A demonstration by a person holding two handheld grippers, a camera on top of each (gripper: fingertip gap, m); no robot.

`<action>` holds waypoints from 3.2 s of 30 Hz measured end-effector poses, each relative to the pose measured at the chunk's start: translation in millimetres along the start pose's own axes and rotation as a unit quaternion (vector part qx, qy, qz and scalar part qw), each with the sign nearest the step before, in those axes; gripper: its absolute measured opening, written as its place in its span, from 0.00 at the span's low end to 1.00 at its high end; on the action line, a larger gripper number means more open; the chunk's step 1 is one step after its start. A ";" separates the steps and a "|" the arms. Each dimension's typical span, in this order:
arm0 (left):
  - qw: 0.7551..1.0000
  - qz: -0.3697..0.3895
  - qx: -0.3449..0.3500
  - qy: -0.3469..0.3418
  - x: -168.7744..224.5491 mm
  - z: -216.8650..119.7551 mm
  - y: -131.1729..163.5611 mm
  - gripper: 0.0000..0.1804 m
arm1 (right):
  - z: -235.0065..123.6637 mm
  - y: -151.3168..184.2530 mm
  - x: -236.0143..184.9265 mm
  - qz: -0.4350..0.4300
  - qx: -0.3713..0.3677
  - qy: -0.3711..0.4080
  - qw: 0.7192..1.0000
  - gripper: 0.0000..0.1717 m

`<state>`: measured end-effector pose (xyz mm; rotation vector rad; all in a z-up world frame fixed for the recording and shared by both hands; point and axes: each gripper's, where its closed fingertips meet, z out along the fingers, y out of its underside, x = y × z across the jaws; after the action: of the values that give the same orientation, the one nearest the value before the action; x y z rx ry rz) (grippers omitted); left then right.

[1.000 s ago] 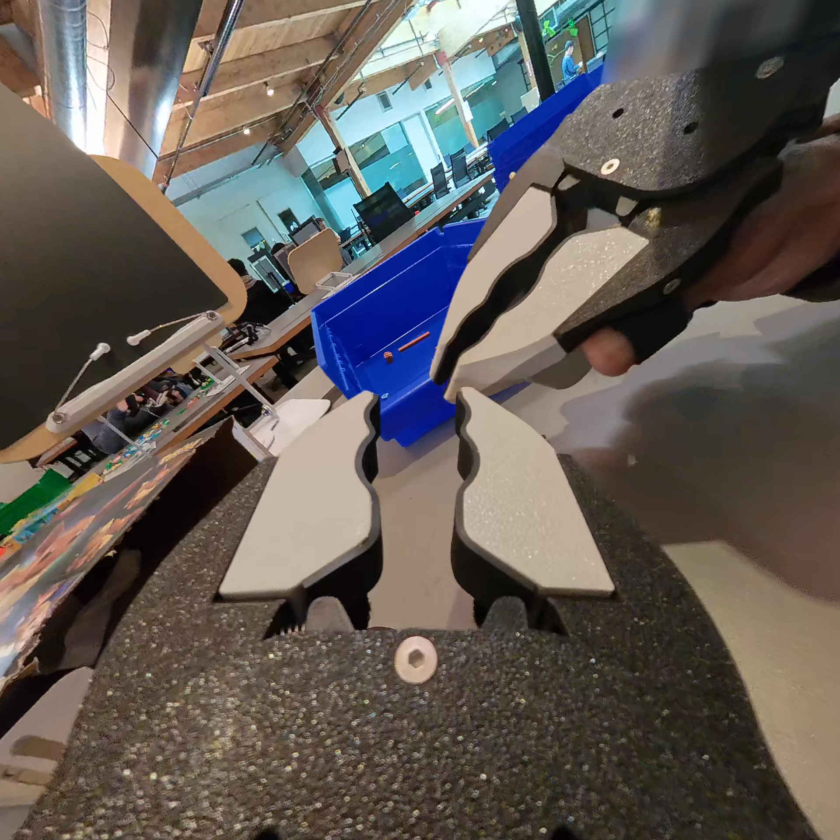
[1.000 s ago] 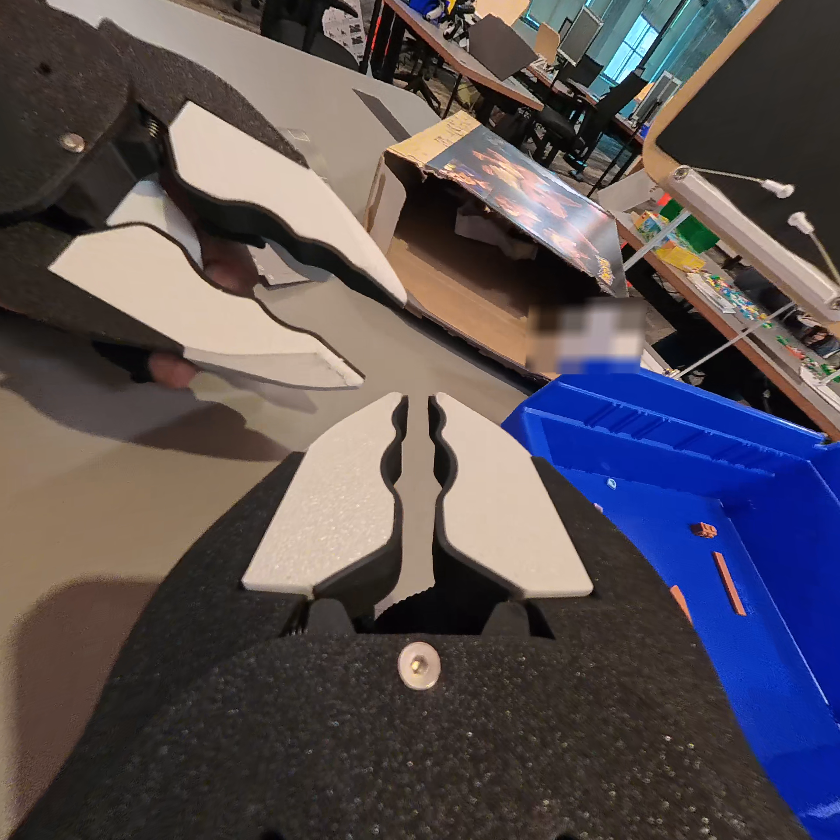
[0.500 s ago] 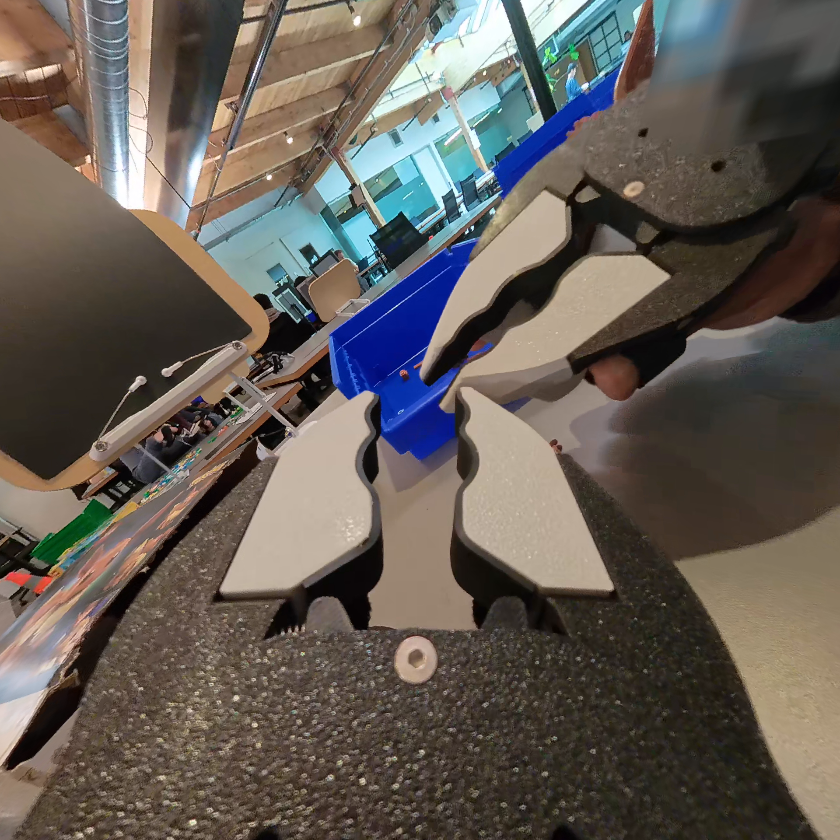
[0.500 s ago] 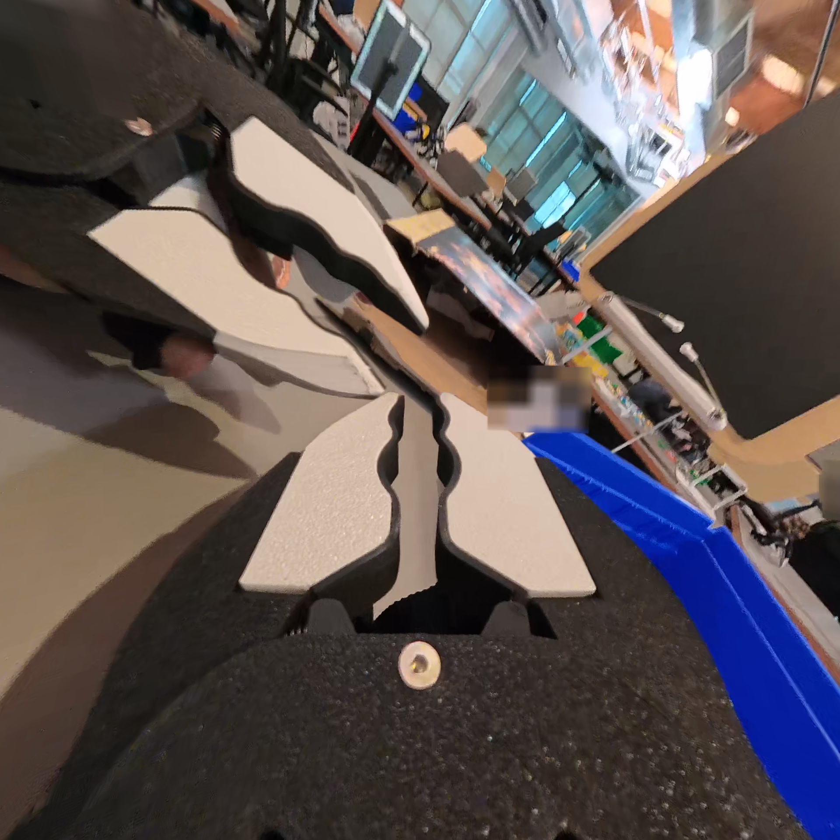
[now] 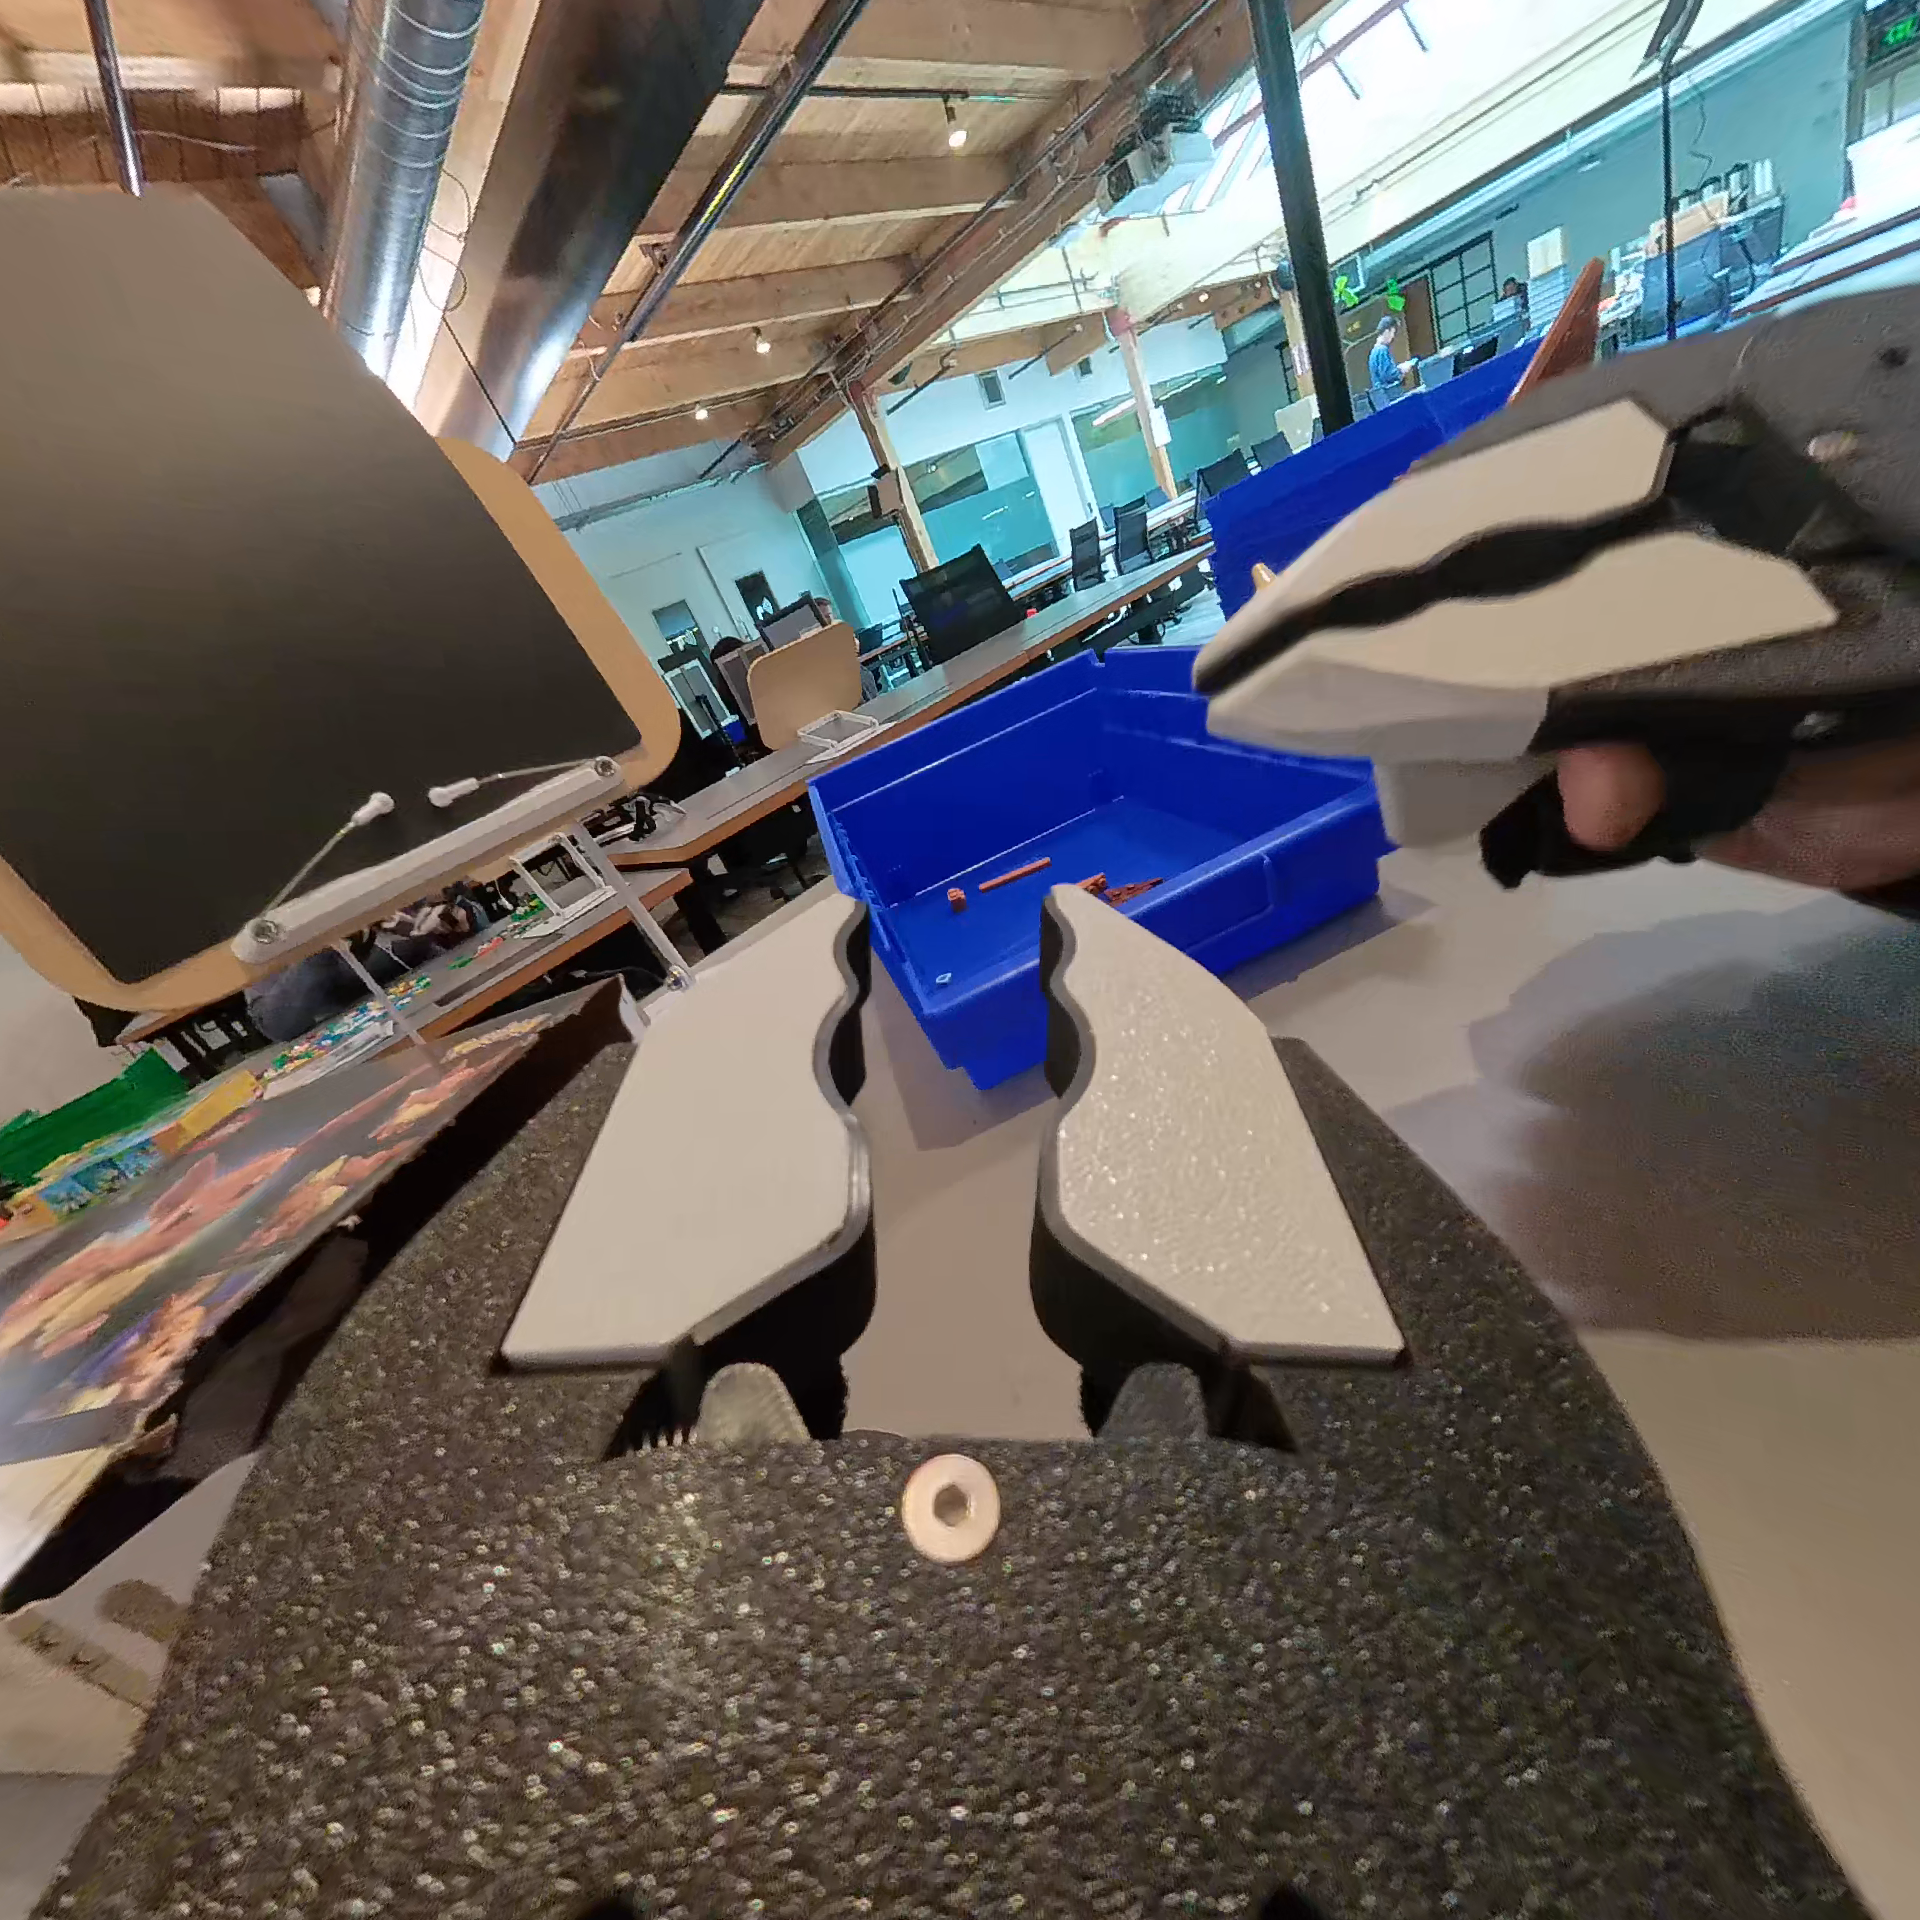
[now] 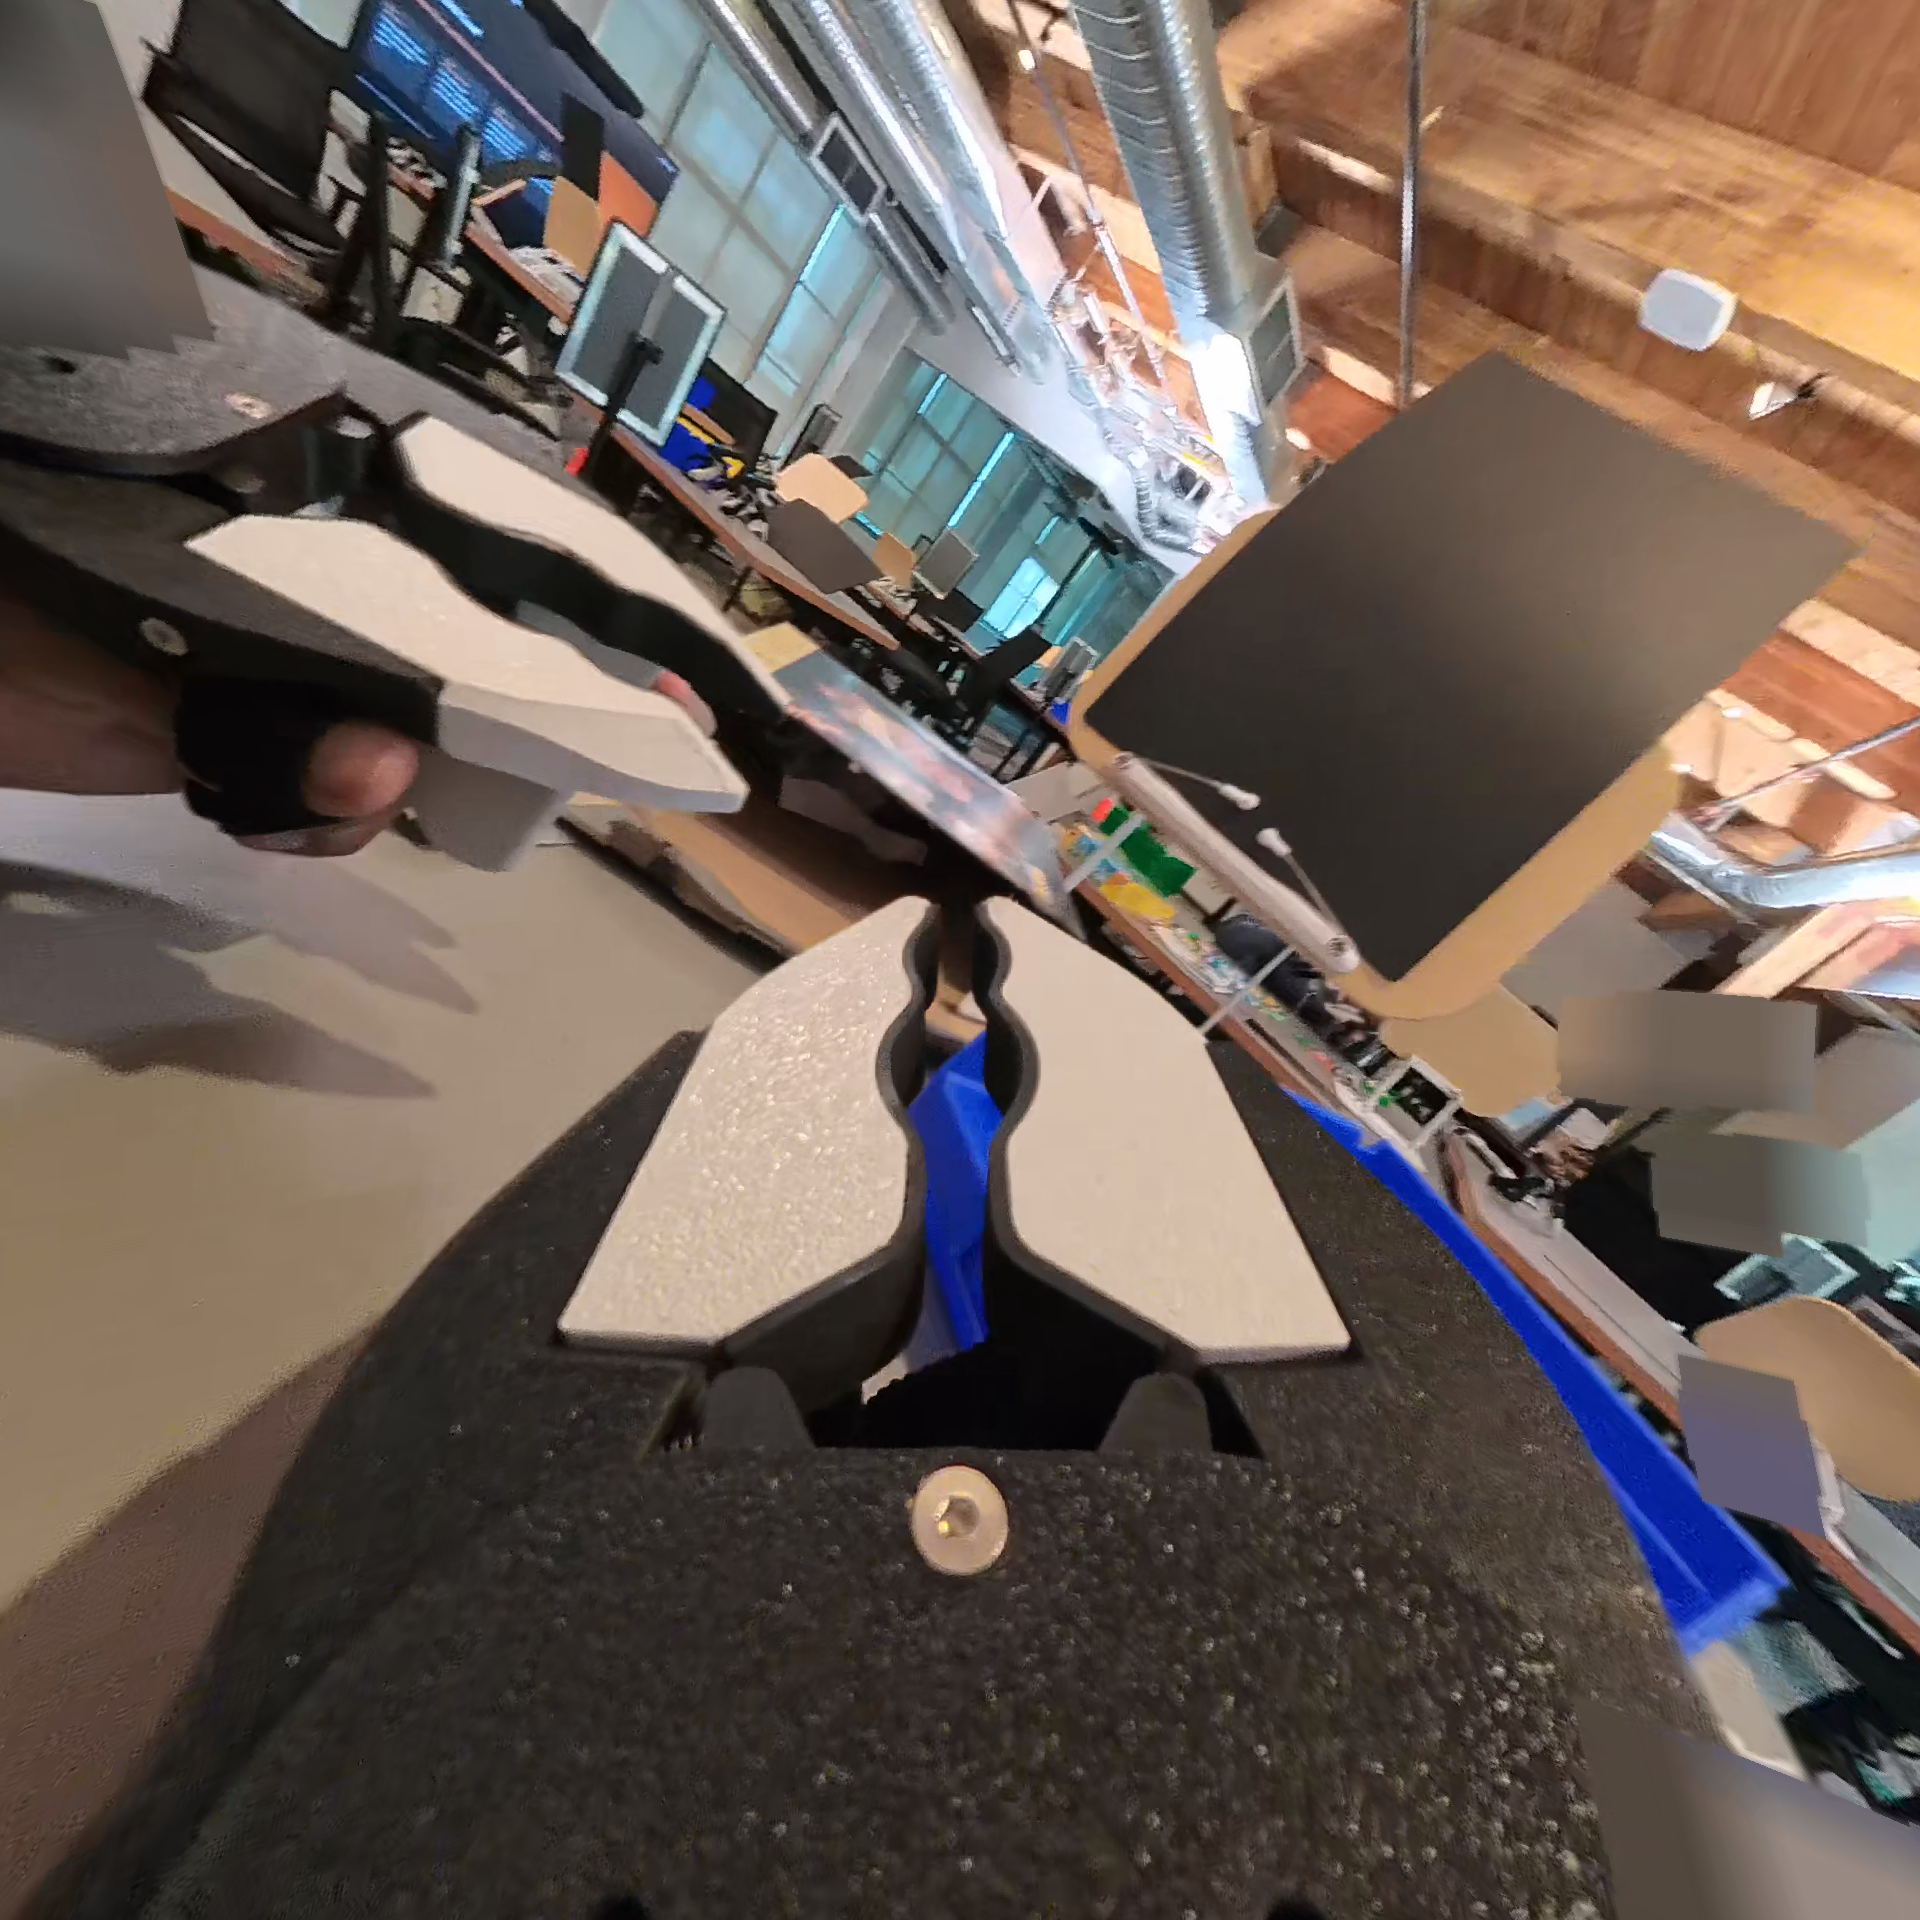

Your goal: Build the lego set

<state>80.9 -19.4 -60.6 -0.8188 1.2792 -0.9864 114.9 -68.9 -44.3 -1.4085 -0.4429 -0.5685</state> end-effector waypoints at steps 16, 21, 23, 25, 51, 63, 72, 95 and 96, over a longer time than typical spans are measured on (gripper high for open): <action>1.000 0.009 -0.014 0.009 5.2 5.2 4.7 0.17 | 37.8 70.6 120.4 0.073 -0.329 -0.114 0.934 0.05; 1.000 -0.004 -0.025 0.017 6.5 6.7 10.1 0.17 | 85.6 200.6 136.1 0.088 -0.544 -0.184 0.814 0.15; 1.000 0.002 -0.026 0.018 6.2 6.0 10.5 0.17 | 94.4 234.3 139.5 0.094 -0.576 -0.189 0.790 0.15; 1.000 0.001 -0.025 0.017 4.6 5.5 9.6 0.17 | 100.7 257.2 145.3 0.096 -0.590 -0.181 0.781 0.16; 0.999 -0.022 -0.036 -0.005 -6.9 3.7 12.6 0.17 | 97.8 189.2 108.1 0.132 -0.511 -0.244 0.814 0.10; 0.999 -0.019 -0.041 -0.025 -14.0 3.8 15.9 0.17 | -67.7 56.3 -117.2 0.038 -0.361 -0.480 0.798 0.10; 0.998 -0.008 -0.046 -0.038 -19.5 2.8 18.7 0.16 | -28.6 58.7 -61.0 0.011 -0.388 -0.437 0.812 0.14; 0.998 -0.054 -0.043 0.002 -10.4 3.4 16.3 0.16 | 72.2 310.9 157.5 0.140 -0.664 -0.221 0.701 0.19; 0.998 -0.051 -0.043 0.002 -9.4 3.3 16.1 0.16 | 75.1 309.0 152.2 0.156 -0.655 -0.229 0.703 0.13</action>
<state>86.2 -4.7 -71.3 -0.9565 1.3007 -1.0200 427.3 10.3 -187.1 -2.9864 -0.1060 -0.1668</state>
